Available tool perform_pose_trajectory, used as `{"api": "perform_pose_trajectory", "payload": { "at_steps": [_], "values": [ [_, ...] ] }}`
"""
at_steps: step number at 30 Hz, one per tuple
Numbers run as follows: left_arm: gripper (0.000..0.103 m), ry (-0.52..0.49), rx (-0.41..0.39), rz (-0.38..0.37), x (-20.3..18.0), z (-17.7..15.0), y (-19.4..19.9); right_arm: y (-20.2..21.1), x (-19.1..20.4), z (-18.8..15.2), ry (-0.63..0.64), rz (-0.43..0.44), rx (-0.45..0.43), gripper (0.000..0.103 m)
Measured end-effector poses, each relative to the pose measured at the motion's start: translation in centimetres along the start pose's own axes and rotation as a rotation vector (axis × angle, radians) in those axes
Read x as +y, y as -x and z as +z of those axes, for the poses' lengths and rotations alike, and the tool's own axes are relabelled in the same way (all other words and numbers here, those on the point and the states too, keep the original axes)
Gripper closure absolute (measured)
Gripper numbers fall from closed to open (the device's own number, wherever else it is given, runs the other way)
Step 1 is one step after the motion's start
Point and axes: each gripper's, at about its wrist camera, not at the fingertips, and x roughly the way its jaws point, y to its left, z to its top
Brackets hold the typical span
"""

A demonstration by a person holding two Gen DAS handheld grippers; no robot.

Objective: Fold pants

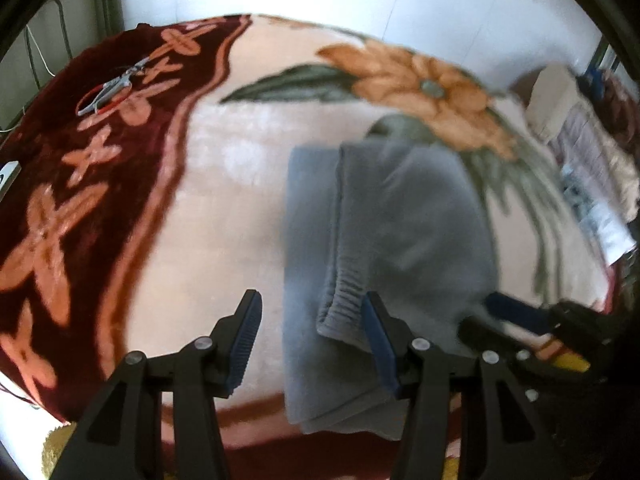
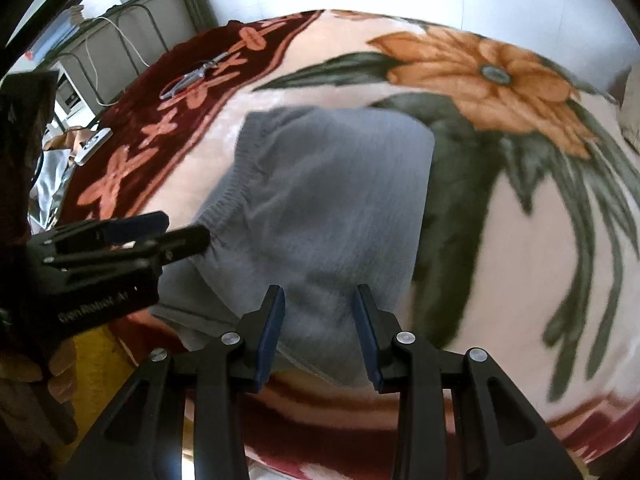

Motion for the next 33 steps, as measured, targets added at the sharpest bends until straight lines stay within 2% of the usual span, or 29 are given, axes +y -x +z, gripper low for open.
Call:
{"api": "perform_pose_trajectory", "payload": {
  "at_steps": [4,9,14,17,19,21,25,27,30,33],
  "values": [
    [0.044,0.011,0.028,0.02,0.4,-1.2,-1.1,-0.9,-0.4,-0.9,-0.011,0.016,0.001,0.067],
    [0.045,0.009,0.005,0.026,-0.2,-0.6,0.5,0.5,-0.8,-1.0,-0.044,0.048,-0.028,0.067],
    [0.045,-0.025,-0.09,-0.036,-2.2,1.9,3.1,2.0,-1.3,-0.7,-0.049,0.029,-0.08,0.067],
    [0.045,-0.048,-0.115,-0.081,-3.7,3.6,2.8,1.6,-1.8,-0.4,-0.068,0.035,-0.079,0.067],
    [0.052,-0.039,-0.114,-0.118,-4.1,4.6,1.9,0.9,-2.2,-0.3,-0.089,0.051,-0.063,0.067],
    [0.067,-0.021,-0.098,-0.149,-4.3,5.5,0.6,0.2,-2.3,-0.5,-0.092,0.061,-0.053,0.067],
    [0.068,0.016,-0.077,-0.18,-3.9,6.9,-2.3,-0.7,-2.2,-0.7,-0.084,0.07,-0.05,0.067],
    [0.068,0.021,-0.034,-0.154,-3.7,7.6,-4.1,-1.0,-2.3,-0.9,-0.086,0.077,-0.053,0.066],
    [0.073,0.001,-0.028,-0.108,-3.6,7.9,-5.3,-1.3,-2.4,-1.0,-0.084,0.082,-0.056,0.066],
    [0.072,-0.044,-0.036,-0.1,-3.8,7.7,-5.3,-1.5,-2.5,-1.0,-0.085,0.083,-0.054,0.065]
  ]
}}
